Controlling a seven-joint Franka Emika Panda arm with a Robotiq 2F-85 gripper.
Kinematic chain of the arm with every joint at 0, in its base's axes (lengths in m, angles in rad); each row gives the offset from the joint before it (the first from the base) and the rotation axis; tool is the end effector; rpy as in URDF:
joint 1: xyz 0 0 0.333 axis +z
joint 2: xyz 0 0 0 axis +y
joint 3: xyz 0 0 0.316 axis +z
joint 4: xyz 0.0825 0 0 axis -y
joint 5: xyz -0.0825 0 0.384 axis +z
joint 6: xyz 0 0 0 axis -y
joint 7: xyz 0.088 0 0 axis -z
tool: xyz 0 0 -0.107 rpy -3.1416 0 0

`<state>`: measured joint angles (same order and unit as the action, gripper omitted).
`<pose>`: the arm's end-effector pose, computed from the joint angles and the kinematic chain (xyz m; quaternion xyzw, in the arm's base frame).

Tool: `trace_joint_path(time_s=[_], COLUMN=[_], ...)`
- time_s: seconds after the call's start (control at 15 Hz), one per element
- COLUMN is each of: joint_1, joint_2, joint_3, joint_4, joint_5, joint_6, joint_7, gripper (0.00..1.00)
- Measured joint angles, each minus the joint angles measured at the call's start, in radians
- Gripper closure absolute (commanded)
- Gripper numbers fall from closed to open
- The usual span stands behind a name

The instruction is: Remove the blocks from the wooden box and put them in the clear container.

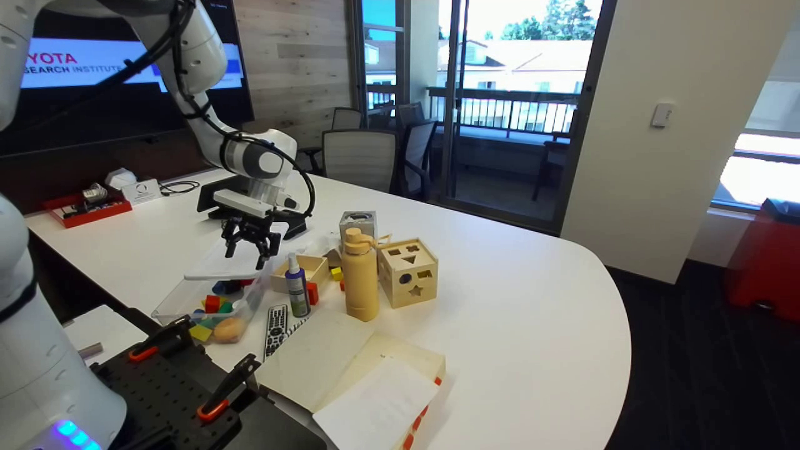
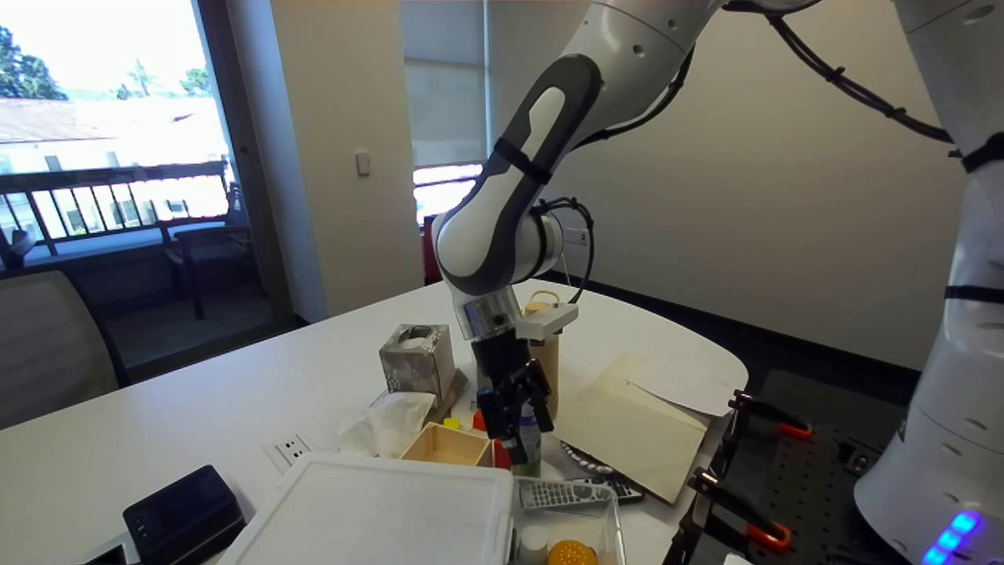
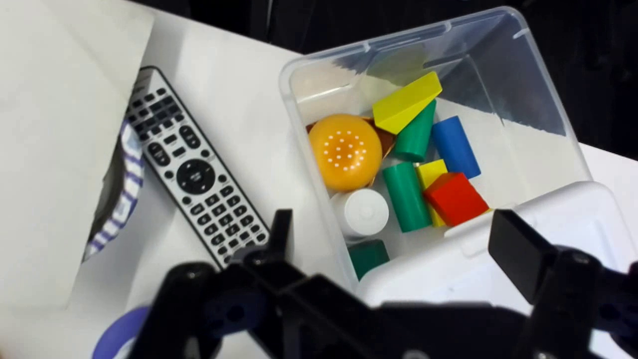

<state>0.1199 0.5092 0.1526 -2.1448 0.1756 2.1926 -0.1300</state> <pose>0.4899 0.1484 0.1369 -0.9607 -0.1279 0.2330 0.0796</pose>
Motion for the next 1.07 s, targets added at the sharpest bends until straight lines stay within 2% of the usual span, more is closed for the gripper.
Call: trace_joint_path(time_s=[0.53,1.07], joint_1=[0.049,0.045], joint_2=[-0.214,-0.323], joint_3=[-0.003,-0.020], joint_4=[-0.212,-0.245], joint_5=[-0.197,-0.217], joint_6=[0.376,0.404], joint_7=[0.059,0.059], gripper=[0.00,0.00])
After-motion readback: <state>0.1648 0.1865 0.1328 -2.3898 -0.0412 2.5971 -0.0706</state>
